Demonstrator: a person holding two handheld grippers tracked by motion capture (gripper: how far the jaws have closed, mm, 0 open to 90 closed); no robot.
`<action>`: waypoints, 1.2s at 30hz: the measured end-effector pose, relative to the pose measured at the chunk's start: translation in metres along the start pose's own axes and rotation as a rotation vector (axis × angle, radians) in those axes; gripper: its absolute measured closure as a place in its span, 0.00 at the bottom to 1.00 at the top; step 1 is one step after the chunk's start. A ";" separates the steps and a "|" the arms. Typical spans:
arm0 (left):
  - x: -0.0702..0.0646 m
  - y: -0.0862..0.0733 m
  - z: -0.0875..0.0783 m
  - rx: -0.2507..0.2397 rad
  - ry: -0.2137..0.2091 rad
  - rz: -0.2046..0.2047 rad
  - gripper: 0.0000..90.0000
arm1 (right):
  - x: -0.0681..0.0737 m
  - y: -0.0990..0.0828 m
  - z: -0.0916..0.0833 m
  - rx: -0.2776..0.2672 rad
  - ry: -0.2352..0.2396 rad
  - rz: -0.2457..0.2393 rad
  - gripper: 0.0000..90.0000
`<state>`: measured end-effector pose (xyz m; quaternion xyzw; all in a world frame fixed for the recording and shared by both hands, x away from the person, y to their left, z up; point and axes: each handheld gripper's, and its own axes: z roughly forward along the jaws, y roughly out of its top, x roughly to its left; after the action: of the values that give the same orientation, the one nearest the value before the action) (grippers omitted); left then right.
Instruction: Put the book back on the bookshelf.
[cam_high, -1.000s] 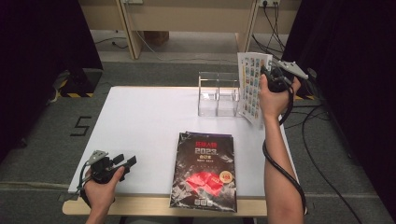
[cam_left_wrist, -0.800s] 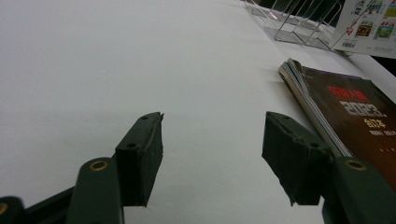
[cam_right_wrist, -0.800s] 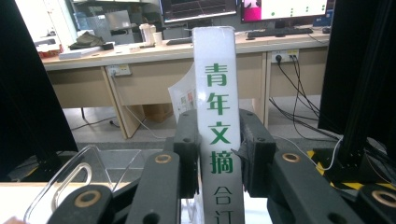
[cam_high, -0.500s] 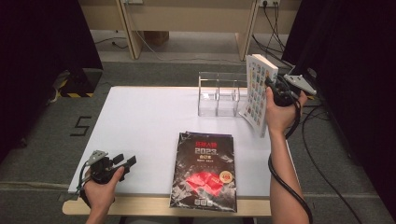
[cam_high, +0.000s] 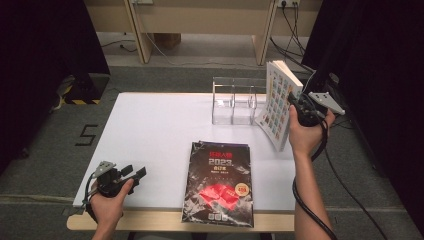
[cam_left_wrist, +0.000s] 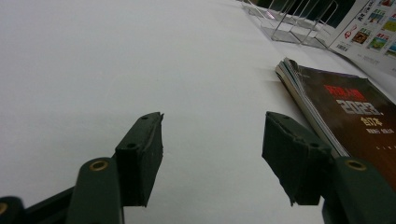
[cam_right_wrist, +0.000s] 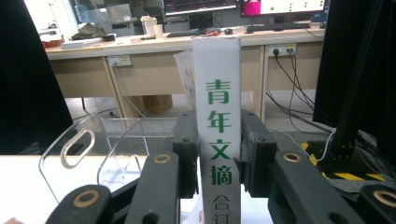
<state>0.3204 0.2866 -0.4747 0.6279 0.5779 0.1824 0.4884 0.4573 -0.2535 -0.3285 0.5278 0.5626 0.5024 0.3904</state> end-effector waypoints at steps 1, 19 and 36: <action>0.000 0.000 0.000 0.000 0.000 -0.002 0.42 | 0.000 -0.001 -0.002 0.002 0.000 -0.001 0.79; -0.002 0.001 -0.002 -0.010 -0.002 0.000 0.42 | -0.008 -0.020 -0.027 0.021 -0.012 -0.010 0.79; -0.003 0.001 -0.001 -0.011 -0.002 0.002 0.42 | -0.019 -0.020 -0.033 0.034 -0.025 -0.006 0.76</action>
<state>0.3190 0.2849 -0.4728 0.6260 0.5759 0.1853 0.4921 0.4242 -0.2756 -0.3440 0.5389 0.5679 0.4848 0.3899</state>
